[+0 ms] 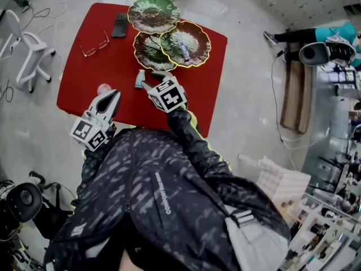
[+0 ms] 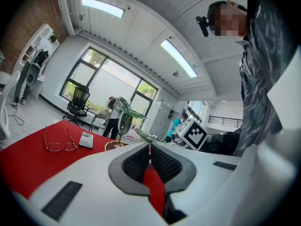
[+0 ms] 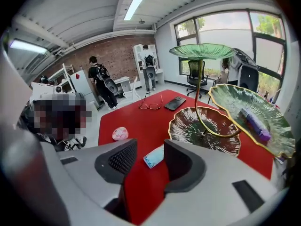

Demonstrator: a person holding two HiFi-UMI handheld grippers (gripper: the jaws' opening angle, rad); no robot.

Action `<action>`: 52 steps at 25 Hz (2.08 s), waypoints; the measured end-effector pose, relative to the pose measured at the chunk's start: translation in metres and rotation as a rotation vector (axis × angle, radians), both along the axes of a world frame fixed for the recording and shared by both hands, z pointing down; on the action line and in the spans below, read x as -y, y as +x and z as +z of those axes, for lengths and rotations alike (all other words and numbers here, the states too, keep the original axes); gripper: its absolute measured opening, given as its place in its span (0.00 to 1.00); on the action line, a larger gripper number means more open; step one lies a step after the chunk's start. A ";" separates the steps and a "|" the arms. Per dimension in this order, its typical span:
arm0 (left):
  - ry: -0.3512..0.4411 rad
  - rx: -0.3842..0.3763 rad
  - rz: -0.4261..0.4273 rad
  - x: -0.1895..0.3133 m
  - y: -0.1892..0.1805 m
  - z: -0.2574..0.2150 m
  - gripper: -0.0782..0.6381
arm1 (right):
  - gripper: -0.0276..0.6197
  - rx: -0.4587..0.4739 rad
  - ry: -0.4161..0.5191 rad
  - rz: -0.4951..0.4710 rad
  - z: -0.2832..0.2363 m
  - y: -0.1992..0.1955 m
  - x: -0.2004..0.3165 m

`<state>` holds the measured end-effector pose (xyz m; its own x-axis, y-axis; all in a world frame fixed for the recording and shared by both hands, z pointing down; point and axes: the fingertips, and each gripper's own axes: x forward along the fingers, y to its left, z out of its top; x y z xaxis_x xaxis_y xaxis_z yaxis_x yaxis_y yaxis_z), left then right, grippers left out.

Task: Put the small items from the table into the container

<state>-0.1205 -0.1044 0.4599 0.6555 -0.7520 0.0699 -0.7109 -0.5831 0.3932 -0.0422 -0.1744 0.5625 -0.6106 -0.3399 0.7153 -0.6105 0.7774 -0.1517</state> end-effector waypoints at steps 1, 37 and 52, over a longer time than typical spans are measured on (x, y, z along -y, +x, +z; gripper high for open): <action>-0.003 0.000 -0.008 -0.002 -0.002 0.001 0.13 | 0.30 -0.003 -0.010 -0.006 0.005 -0.003 -0.001; -0.102 0.005 -0.174 -0.035 -0.049 0.032 0.13 | 0.46 -0.165 -0.287 -0.045 0.134 -0.043 -0.007; -0.102 -0.001 -0.167 -0.030 -0.051 0.033 0.13 | 0.39 -0.343 -0.188 -0.030 0.147 -0.008 0.002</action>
<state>-0.1712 -0.0741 0.4928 0.5223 -0.8394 0.1505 -0.7941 -0.4143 0.4447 -0.0506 -0.1763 0.7099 -0.3329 -0.1692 0.9277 -0.6279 0.7737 -0.0842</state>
